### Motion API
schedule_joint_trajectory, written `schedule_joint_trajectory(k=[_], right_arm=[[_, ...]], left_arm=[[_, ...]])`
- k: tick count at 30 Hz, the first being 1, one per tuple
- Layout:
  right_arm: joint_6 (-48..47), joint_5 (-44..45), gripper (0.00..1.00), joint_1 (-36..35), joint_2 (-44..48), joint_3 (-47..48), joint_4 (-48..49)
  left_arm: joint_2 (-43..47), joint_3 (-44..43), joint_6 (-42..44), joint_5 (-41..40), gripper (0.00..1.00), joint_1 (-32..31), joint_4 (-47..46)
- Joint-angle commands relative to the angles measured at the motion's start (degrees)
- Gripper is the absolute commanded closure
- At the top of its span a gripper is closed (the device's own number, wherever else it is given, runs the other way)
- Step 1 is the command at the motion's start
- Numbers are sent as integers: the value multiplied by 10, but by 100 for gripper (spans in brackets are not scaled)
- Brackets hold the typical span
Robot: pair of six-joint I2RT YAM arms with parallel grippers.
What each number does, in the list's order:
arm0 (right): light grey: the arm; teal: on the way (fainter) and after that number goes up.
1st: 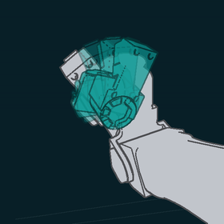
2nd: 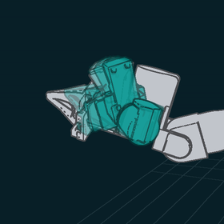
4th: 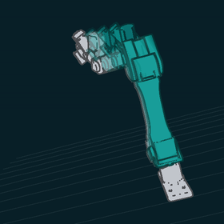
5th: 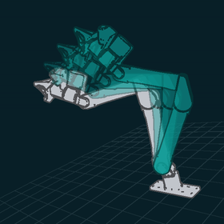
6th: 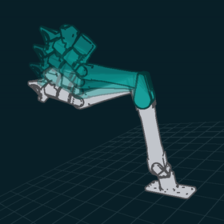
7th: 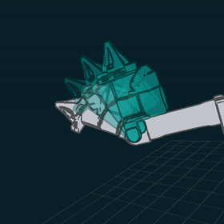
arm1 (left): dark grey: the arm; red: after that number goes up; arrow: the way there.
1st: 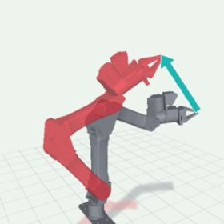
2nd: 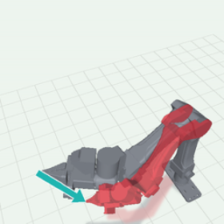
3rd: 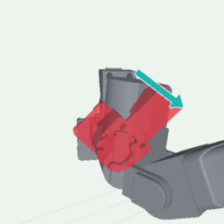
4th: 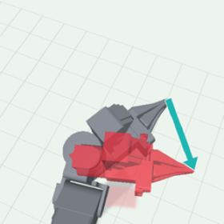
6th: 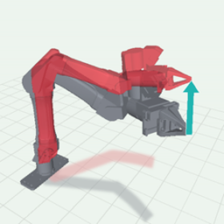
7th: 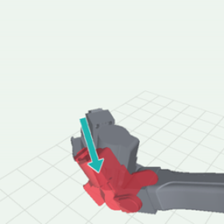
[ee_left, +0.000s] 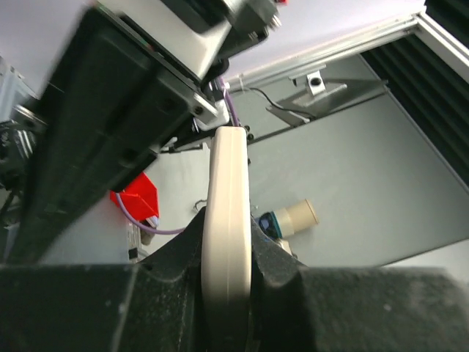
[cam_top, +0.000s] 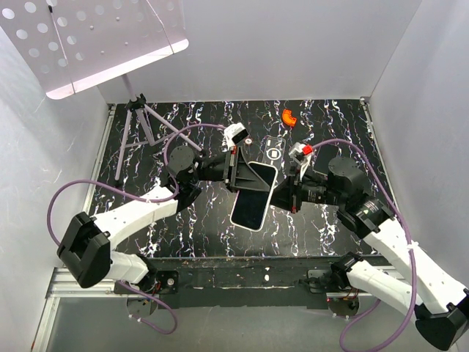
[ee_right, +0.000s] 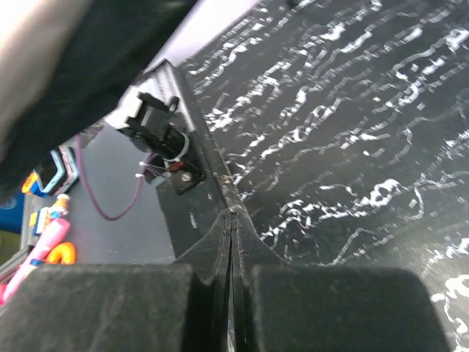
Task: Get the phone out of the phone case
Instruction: Remove the phone case from the phone.
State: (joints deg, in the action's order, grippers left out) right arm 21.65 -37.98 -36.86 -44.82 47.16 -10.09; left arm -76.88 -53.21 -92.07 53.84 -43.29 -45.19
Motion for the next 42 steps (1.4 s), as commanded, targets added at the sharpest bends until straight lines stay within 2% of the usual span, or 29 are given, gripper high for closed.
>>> schedule_joint_trajectory(k=[1, 3, 5, 6, 9, 10, 12, 14, 18, 23, 32, 34, 36, 42], right_arm=[[-48, 72, 99, -4, -9, 50, -51], [-19, 74, 99, -4, -16, 61, -64], [14, 77, 97, -4, -15, 60, -91], [36, 70, 88, -3, -8, 51, -93], [113, 25, 71, -3, 35, 4, -51], [131, 13, 67, -2, 51, -6, -35], [157, -1, 54, -3, 75, -19, -22], [160, -28, 50, -1, 85, -25, -18], [167, -103, 50, 2, 68, -23, 9], [233, -141, 52, 5, 33, -24, 121], [303, -159, 58, 35, 3, -29, 195], [307, -167, 63, 36, 0, -31, 205], [312, -177, 73, 39, -5, -35, 218], [321, -200, 74, 38, -18, -37, 253]], left_arm=[[33, -4, -29, 13, 100, -6, -27], [42, -2, 0, -7, 100, -5, -8], [57, -21, 76, -36, 100, -3, 85], [68, -30, 123, -58, 100, -2, 141], [101, -48, 231, -151, 100, 6, 264], [106, -46, 245, -171, 100, 13, 278], [110, -28, 229, -189, 100, 32, 250], [114, -5, 198, -199, 100, 50, 214], [95, 7, 153, -187, 100, 61, 184], [61, 14, 86, -134, 100, 62, 95], [82, 6, 117, -114, 100, 63, 138], [82, 7, 115, -112, 100, 62, 138], [82, 7, 115, -110, 100, 63, 139], [78, 7, 108, -101, 100, 62, 129]])
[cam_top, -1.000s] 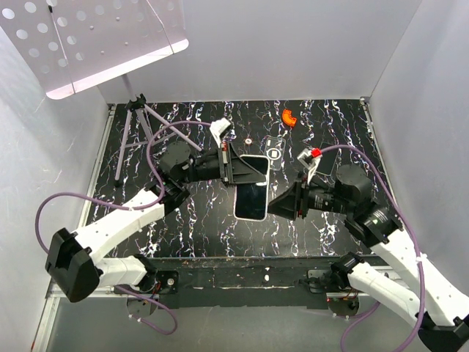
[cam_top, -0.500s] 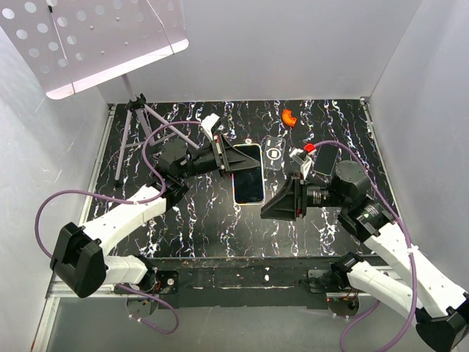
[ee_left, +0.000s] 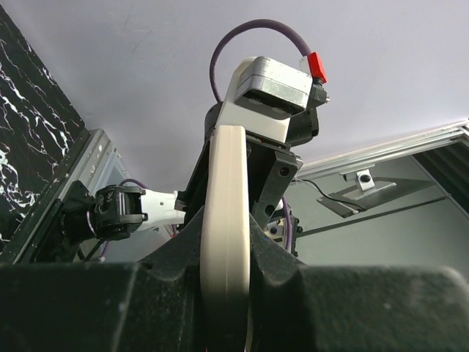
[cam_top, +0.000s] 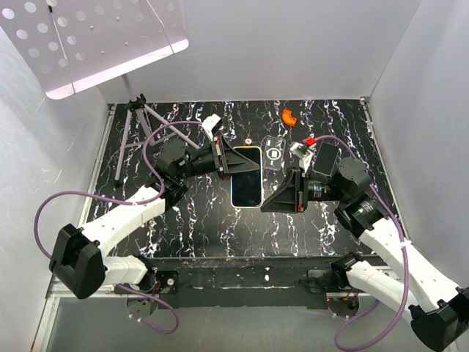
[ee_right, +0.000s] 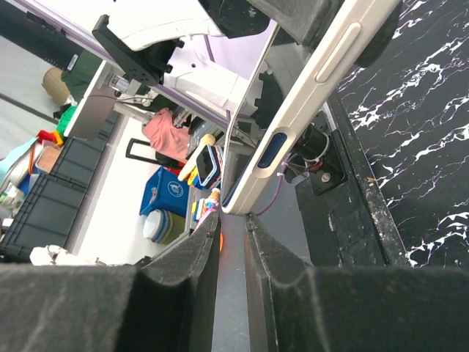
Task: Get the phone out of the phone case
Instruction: Remove the phone case from the phone.
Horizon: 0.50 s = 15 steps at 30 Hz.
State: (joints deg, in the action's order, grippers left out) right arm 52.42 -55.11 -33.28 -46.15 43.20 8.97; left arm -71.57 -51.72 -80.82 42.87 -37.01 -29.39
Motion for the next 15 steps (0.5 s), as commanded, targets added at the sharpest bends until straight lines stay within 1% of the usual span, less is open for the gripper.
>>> schedule_joint_trajectory(k=[1, 3, 10, 15], right_arm=[[12, -32, 74, 2, -10, 4, 63], [15, -34, 72, 2, -14, 5, 72], [15, -37, 72, 2, -36, 10, 81], [-7, -30, 71, 2, -46, 20, 51]], left_arm=[[26, -8, -4, 11, 100, -1, -27], [26, -12, -2, 13, 100, -2, -23], [28, -18, -2, 25, 100, -2, -23], [36, -22, 0, 26, 100, -1, -16]])
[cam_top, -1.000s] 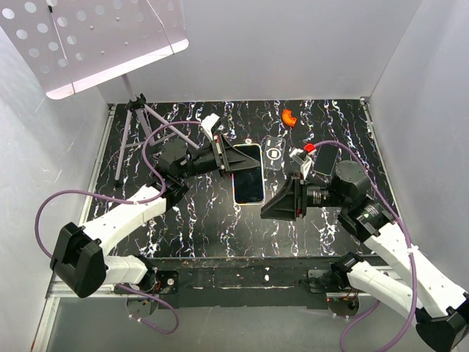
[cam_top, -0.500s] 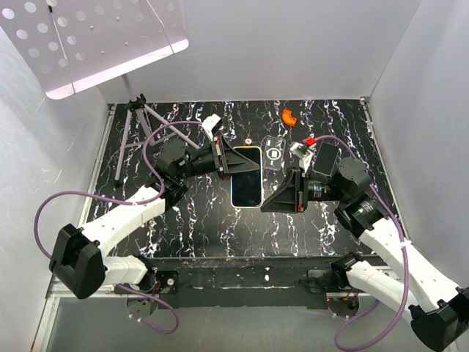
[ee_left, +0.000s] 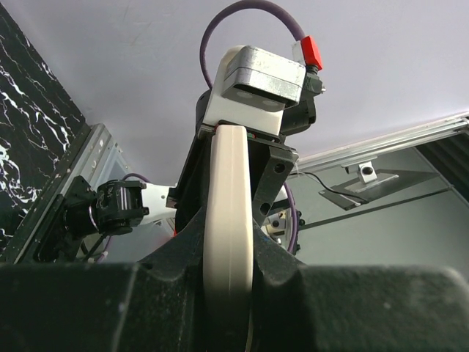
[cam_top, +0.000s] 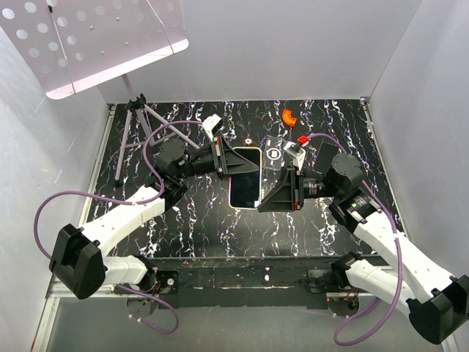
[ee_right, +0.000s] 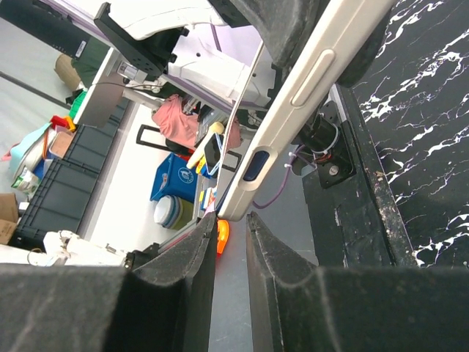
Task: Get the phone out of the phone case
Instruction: Remove the phone case from the phone.
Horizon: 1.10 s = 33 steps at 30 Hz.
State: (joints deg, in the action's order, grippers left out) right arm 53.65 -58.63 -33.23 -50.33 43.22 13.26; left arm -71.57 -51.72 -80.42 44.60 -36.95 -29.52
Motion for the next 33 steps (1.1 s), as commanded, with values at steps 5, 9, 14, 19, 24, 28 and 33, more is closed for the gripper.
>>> schedule_joint_trajectory(k=[5, 9, 14, 19, 24, 28, 33], right_arm=[[-17, -1, 72, 2, -14, 20, 18], [-21, -7, 70, 1, -21, 21, 25], [-16, -11, 68, 1, -34, 28, 39], [-1, -18, 63, 1, -41, 27, 65], [65, -32, 61, 0, -35, 4, 175], [73, -39, 61, -2, -36, -2, 191], [61, -47, 70, -4, -40, -2, 184]], left_arm=[[36, -22, -16, 14, 100, -1, -26], [32, -25, -35, 25, 100, -1, -37], [42, -25, -26, 29, 100, -1, -19], [43, -24, -20, 25, 100, -2, -12], [36, -20, -24, 21, 100, -2, -19], [28, -21, -31, 22, 100, -3, -32], [27, -26, -36, 22, 100, -2, -35]])
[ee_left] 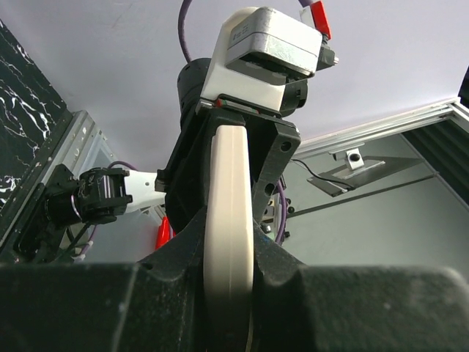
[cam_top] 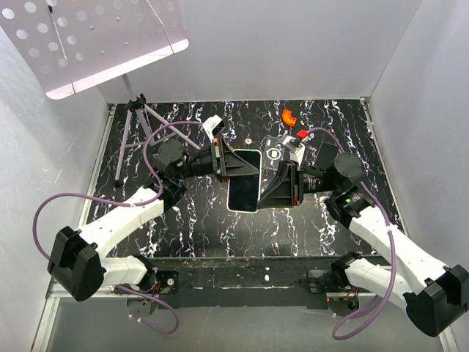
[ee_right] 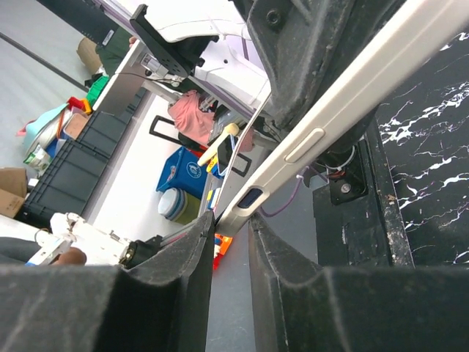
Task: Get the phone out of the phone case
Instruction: Remove the phone case from the phone.
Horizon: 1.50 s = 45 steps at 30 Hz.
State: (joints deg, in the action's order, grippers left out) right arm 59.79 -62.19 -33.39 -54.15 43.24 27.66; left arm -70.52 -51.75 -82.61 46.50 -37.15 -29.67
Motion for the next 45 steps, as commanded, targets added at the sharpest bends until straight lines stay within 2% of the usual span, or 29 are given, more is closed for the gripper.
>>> schedule_joint_trajectory(k=[1, 3, 7, 15, 22, 26, 29, 30, 32, 35, 37, 41, 43, 45], right_arm=[[-6, -14, 73, -4, -2, -2, 35], [-30, -21, 74, -8, 1, 1, 14], [-84, -23, 65, -12, 12, 5, -52], [-79, -22, 68, -13, 6, 4, -44], [-78, -15, 63, -22, -8, 19, -41], [-85, -20, 71, -29, -19, 24, -41], [-118, -20, 80, -34, -30, 39, -68], [-139, -14, 83, -36, -32, 47, -91], [-210, 12, 97, -39, -34, 68, -159], [-340, 115, 99, -42, -36, 111, -325], [-368, 153, 99, -42, -40, 129, -357], [-345, 229, 99, -43, -36, 138, -356], [-312, 243, 98, -43, -22, 118, -334], [-269, 223, 83, -43, 0, 87, -298]], left_arm=[[16, -26, -18, 4, 100, -1, -36], [14, -25, -27, 6, 100, 0, -44], [5, -19, -64, 8, 100, 0, -83], [0, -35, -52, 7, 100, 0, -67], [3, -38, -38, 4, 100, 1, -50], [-1, -47, -44, 9, 100, 1, -50], [0, -54, -51, 17, 100, -1, -38], [2, -53, -56, 18, 100, -1, -41], [4, -50, -73, 28, 100, -1, -50], [6, -36, -126, 45, 100, -1, -92], [16, -25, -143, 43, 100, 0, -115], [43, -26, -107, 25, 100, 0, -75], [67, -34, -38, -8, 100, 1, -9], [86, -48, 36, -63, 100, 1, 84]])
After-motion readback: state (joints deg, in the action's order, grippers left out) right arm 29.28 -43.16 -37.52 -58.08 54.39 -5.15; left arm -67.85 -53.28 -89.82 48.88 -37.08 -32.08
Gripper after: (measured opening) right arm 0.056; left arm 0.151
